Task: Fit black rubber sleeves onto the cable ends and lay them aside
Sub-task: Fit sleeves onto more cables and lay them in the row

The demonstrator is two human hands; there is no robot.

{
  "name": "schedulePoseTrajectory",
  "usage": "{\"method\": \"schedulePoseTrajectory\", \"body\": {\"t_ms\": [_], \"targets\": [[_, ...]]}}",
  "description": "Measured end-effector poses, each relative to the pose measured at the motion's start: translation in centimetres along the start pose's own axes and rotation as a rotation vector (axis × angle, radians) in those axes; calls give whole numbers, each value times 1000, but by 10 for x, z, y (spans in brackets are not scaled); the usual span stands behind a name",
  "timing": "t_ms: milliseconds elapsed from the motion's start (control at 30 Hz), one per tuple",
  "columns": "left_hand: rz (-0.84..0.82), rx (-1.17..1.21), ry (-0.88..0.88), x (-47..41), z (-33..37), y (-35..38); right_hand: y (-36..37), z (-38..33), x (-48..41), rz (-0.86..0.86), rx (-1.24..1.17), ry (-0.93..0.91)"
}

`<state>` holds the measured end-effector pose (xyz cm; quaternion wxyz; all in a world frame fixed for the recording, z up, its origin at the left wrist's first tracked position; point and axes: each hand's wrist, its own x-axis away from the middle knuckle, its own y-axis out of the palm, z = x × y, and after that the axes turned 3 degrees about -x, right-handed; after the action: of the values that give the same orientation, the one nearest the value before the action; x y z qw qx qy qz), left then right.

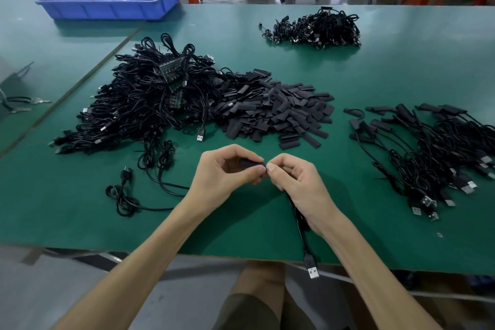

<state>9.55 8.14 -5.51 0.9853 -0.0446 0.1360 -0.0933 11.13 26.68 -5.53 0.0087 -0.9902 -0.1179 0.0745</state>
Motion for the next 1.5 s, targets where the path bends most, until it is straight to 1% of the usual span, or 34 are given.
{"method": "schedulePoseTrajectory", "body": {"t_ms": [100, 200, 300, 400, 467, 700, 867, 1033, 1367, 1500], "targets": [[-18, -88, 6, 1, -2, 1, 1, 0, 0, 23, -6, 11], [-37, -324, 55, -1, -4, 0, 3, 2, -1, 86, -3, 22], [-25, -606, 190, -3, -4, 3, 3, 3, -1, 152, -2, 22], [34, -701, 303, -2, -5, 5, 3, 4, 0, 169, 25, 10], [57, -709, 332, -1, -6, 5, 3, 5, 0, 170, 50, 7], [62, -716, 383, -1, -4, 3, 1, 5, -3, 154, 44, 7], [85, -681, 395, -1, -3, 4, 0, 5, -3, 130, 19, 10], [68, -677, 408, -3, -4, 4, -2, 5, -3, 119, 7, 5], [80, -632, 362, -3, -1, 3, -3, 5, -4, 95, 11, 6], [42, -534, 255, -5, 2, 0, -3, 5, -5, 81, 26, 2]]}}
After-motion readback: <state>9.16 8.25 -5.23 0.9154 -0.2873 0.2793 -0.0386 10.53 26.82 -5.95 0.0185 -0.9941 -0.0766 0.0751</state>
